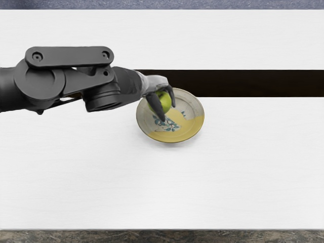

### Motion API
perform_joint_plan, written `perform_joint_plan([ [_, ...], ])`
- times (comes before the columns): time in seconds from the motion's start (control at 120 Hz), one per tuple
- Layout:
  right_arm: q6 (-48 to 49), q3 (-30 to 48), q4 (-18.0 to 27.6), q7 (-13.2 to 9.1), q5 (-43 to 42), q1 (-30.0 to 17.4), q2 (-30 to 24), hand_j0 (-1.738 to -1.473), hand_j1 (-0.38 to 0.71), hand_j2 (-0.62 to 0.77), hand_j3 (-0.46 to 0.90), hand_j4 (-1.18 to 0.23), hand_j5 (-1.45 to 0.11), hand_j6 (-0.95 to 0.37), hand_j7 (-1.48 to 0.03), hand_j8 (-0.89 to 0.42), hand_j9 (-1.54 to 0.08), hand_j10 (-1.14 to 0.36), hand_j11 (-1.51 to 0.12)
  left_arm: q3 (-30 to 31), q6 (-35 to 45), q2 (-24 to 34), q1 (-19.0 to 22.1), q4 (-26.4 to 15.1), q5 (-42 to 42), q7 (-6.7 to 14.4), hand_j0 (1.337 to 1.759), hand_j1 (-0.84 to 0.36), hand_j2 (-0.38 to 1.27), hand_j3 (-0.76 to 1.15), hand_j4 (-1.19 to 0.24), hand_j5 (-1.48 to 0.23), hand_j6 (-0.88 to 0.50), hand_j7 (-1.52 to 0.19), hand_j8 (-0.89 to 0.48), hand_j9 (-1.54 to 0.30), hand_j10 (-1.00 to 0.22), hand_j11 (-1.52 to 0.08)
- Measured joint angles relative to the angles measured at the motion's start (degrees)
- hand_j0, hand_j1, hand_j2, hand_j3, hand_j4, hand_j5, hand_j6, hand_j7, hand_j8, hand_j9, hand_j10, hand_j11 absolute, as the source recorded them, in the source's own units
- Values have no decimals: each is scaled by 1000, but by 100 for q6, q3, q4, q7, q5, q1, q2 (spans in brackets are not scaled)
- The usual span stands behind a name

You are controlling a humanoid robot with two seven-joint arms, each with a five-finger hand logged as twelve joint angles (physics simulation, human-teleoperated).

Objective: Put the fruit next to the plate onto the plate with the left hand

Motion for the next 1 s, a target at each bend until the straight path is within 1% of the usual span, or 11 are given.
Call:
perform_joint_plan([
  [0.067, 0, 0, 1, 0, 0, 0, 0, -1658, -308, -7, 0, -35, -45, -35, -45, -35, -45, -35, -45, -2, 18, -58, 32, 12, -6, -1, 1633, -389, 267, 3, -612, -1071, -227, -1090, -181, -1087, -420, -1093],
  [0.125, 0, 0, 1, 0, 0, 0, 0, -1658, -308, -7, 0, -35, -45, -35, -45, -35, -45, -35, -45, 1, 28, -232, 72, 60, -10, -2, 1634, -384, 265, 3, -627, -1061, -239, -1086, -190, -1084, -428, -1092],
  [0.225, 0, 0, 0, 0, 0, 0, 0, -1658, -307, -7, 0, -35, -45, -35, -45, -35, -45, -35, -45, 2, 44, -244, 73, 128, -4, -3, 1634, -381, 259, 2, -638, -1038, -249, -1067, -198, -1070, -433, -1084],
  [0.283, 0, 0, 1, 0, 0, 0, 0, -1658, -307, -7, 0, -35, -45, -35, -45, -35, -45, -35, -45, 2, 56, -244, 79, 147, -2, -4, 1635, -376, 255, 1, -659, -997, -268, -1035, -212, -1043, -443, -1060],
  [0.333, 0, 0, 0, 0, 0, 0, 0, -1658, -307, -7, 0, -35, -45, -35, -45, -35, -45, -35, -45, 2, 70, -249, 82, 159, 0, -4, 1637, -360, 246, 1, -661, -927, -303, -977, -239, -993, -471, -1013],
  [0.408, 0, 0, 2, 0, 0, 0, 0, -1658, -308, -7, 0, -35, -45, -35, -45, -35, -45, -35, -45, 0, 74, -252, 102, 184, -6, -4, 1642, -334, 220, 1, -615, -831, -342, -872, -290, -893, -493, -907],
  [0.475, 0, 0, 3, 0, 0, 0, 0, -1658, -308, -7, 0, -35, -45, -35, -45, -35, -45, -35, -45, -2, 72, -257, 125, 205, -12, -4, 1646, -282, 181, 0, -561, -754, -364, -784, -331, -798, -473, -808],
  [0.608, 0, 0, 6, 0, 0, 0, 0, -1658, -308, -7, 0, -35, -45, -35, -45, -35, -45, -35, -45, -3, 71, -279, 141, 249, -16, -4, 1652, -156, 124, 0, -437, -585, -335, -600, -317, -607, -387, -611],
  [0.683, 0, 0, 7, 0, 0, 6, 0, -1658, -308, -7, 0, -35, -45, -35, -45, -35, -45, -35, -45, -4, 71, -279, 162, 263, -17, -5, 1654, -95, 102, 0, -382, -508, -311, -519, -298, -523, -344, -526],
  [0.883, 0, 0, 7, 0, 0, 24, 0, -1658, -307, -7, 0, -35, -45, -35, -45, -35, -45, -35, -45, -146, 29, -227, 120, 265, -22, -5, 1656, -7, 71, 0, -302, -397, -276, -401, -271, -403, -288, -404],
  [1.0, 0, 0, 7, 0, 0, 26, 0, -1658, -308, -7, 0, -35, -45, -35, -45, -35, -45, -35, -45, -379, -83, 110, 117, 245, -147, -5, 1657, 16, 62, 0, -281, -367, -266, -369, -264, -370, -273, -371],
])
